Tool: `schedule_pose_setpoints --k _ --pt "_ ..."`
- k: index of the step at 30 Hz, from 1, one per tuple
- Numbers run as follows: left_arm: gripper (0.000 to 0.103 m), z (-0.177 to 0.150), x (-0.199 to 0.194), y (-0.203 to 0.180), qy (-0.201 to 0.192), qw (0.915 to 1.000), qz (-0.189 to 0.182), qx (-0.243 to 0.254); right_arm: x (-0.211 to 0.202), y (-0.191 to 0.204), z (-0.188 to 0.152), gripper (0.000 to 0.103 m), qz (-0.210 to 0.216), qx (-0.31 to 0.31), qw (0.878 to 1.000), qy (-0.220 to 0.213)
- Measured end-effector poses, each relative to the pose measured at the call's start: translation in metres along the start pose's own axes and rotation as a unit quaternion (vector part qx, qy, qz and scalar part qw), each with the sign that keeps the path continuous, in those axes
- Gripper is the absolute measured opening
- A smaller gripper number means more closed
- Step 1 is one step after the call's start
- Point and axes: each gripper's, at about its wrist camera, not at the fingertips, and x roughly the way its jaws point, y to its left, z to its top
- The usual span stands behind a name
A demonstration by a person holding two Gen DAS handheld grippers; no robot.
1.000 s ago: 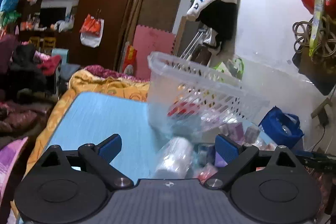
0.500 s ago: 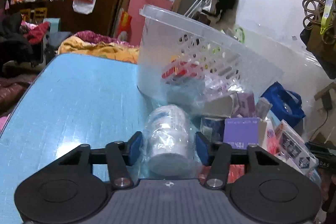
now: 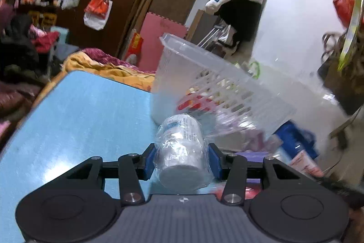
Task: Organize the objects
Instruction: 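Grasp the white roll with left gripper while right gripper carries a white box to basket, then grasp a barcoded packet with left gripper while right gripper carries a boxed item to basket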
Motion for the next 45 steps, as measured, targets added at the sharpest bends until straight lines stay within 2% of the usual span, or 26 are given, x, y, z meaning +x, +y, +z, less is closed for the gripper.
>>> schedule_pose_setpoints --k 4,7,10,13,14,17,21,23,24,25,26,27,28,29,31,33,36,40,42,44,45 --pt "0.051 0.026 -0.013 -0.016 -0.032 0.9994 -0.014 -0.005 -0.016 0.02 0.035 0.03 0.001 -0.024 0.999 -0.039" --pt "0.051 0.064 -0.013 -0.04 -0.045 0.9986 -0.026 0.002 -0.017 0.049 0.082 0.03 -0.008 -0.075 0.995 -0.058" --pt "0.051 0.103 0.004 -0.069 -0.042 0.9986 -0.033 0.004 0.002 0.076 0.128 0.03 -0.014 -0.115 0.992 -0.058" --pt "0.051 0.132 0.036 -0.094 -0.024 0.9995 -0.021 0.01 0.033 0.086 0.155 0.03 -0.005 -0.12 0.992 -0.036" --pt "0.051 0.139 0.051 -0.1 -0.013 0.9998 -0.014 0.008 0.043 0.087 0.158 0.03 0.002 -0.116 0.993 -0.024" --pt "0.051 0.143 0.076 -0.106 0.003 0.9997 0.015 0.017 0.073 0.091 0.16 0.03 -0.022 -0.133 0.991 0.003" --pt "0.051 0.14 0.102 -0.099 0.022 0.9985 0.048 0.016 0.102 0.08 0.155 0.03 -0.017 -0.117 0.993 0.03" --pt "0.056 0.138 0.108 -0.093 0.019 0.9987 0.043 0.018 0.114 0.079 0.151 0.031 -0.022 -0.126 0.991 0.04" --pt "0.06 0.137 0.109 -0.091 0.018 0.9989 0.038 0.019 0.116 0.081 0.15 0.033 -0.027 -0.133 0.99 0.04" --pt "0.075 0.137 0.109 -0.09 0.016 0.9991 0.037 0.014 0.115 0.083 0.149 0.036 -0.036 -0.141 0.989 0.033" --pt "0.088 0.136 0.104 -0.091 0.011 0.9991 0.04 0.013 0.107 0.084 0.148 0.053 -0.042 -0.144 0.988 0.023" --pt "0.091 0.135 0.097 -0.095 -0.002 0.9988 0.043 0.025 0.098 0.085 0.148 0.07 -0.041 -0.143 0.989 0.008" --pt "0.092 0.133 0.088 -0.099 -0.014 0.9976 0.049 0.046 0.085 0.084 0.147 0.089 -0.033 -0.139 0.99 -0.007" --pt "0.092 0.13 0.078 -0.1 -0.023 0.9963 0.059 0.059 0.072 0.085 0.145 0.095 -0.026 -0.136 0.99 -0.016" --pt "0.092 0.119 0.048 -0.101 -0.042 0.9933 0.077 0.076 0.039 0.083 0.129 0.098 -0.012 -0.14 0.99 -0.03" --pt "0.092 0.094 0.011 -0.1 -0.068 0.9896 0.077 0.102 0.012 0.078 0.107 0.103 0.004 -0.132 0.99 -0.048" --pt "0.092 0.044 -0.028 -0.093 -0.072 0.9864 0.068 0.131 -0.017 0.063 0.059 0.103 0.028 -0.101 0.994 -0.042" --pt "0.092 -0.018 -0.057 -0.081 -0.062 0.9905 0.042 0.115 -0.036 0.055 -0.003 0.103 0.02 -0.075 0.997 -0.029" --pt "0.092 -0.043 -0.061 -0.087 -0.054 0.991 0.025 0.12 -0.043 0.052 -0.02 0.103 0.03 -0.059 0.997 -0.033" --pt "0.092 -0.058 -0.053 -0.1 -0.035 0.9893 0.013 0.141 -0.043 0.055 -0.026 0.097 0.038 -0.063 0.997 -0.03" --pt "0.091 -0.061 -0.048 -0.107 -0.029 0.9876 0.01 0.154 -0.042 0.058 -0.023 0.085 0.035 -0.067 0.997 -0.031"
